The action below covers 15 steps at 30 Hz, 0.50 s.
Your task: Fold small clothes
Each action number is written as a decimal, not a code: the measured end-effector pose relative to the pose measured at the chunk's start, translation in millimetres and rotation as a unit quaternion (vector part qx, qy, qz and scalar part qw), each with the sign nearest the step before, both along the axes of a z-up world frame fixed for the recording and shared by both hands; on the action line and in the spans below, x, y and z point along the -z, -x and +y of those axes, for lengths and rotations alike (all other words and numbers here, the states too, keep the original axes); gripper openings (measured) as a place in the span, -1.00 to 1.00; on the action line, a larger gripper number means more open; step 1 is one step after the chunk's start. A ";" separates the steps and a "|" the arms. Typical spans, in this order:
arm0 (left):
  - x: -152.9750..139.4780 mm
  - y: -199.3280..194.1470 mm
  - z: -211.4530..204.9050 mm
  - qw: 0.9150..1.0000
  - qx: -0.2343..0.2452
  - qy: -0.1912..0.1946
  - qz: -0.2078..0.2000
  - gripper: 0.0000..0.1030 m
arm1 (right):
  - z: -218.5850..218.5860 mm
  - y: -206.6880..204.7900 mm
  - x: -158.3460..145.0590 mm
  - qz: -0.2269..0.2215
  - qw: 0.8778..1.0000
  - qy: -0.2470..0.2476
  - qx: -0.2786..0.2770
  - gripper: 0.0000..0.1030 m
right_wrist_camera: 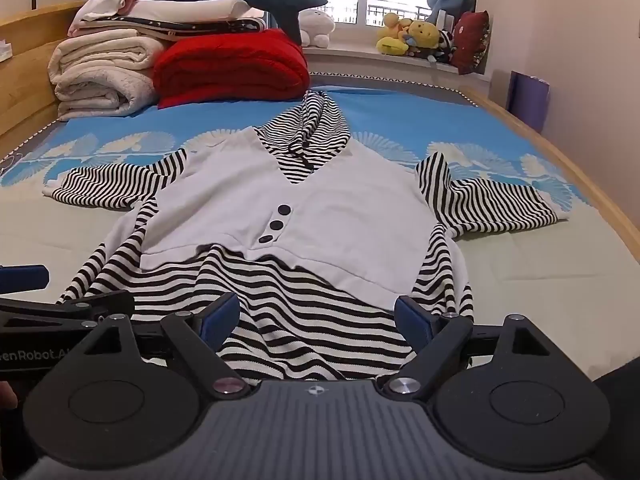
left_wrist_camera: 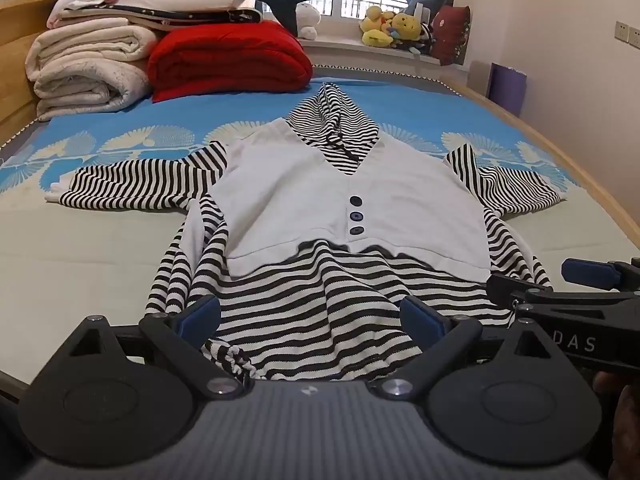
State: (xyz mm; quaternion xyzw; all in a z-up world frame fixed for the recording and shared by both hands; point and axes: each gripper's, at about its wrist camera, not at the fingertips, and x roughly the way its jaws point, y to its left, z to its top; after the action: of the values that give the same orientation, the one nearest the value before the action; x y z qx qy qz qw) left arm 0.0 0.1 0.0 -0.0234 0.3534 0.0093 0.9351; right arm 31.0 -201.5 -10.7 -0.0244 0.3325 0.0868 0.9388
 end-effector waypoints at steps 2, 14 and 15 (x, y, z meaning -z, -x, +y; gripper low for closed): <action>-0.3 -0.5 0.3 1.000 -0.001 0.002 0.000 0.90 | 0.0 0.8 -0.4 -0.002 1.000 -0.003 -0.002 0.65; 4.4 -2.7 0.1 1.000 0.001 -0.003 0.006 0.90 | -0.3 1.2 0.7 -0.004 1.000 -0.007 0.005 0.70; 5.0 -3.2 0.6 1.000 0.000 -0.003 0.006 0.90 | -1.1 0.6 1.5 -0.002 1.000 -0.007 0.009 0.70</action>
State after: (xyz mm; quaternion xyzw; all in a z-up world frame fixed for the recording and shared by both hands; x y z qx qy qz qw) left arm 3.2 0.7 -5.0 -0.0207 0.3589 0.0100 0.9331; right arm 30.4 -202.6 -12.2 -0.0153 0.3304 0.0806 0.9403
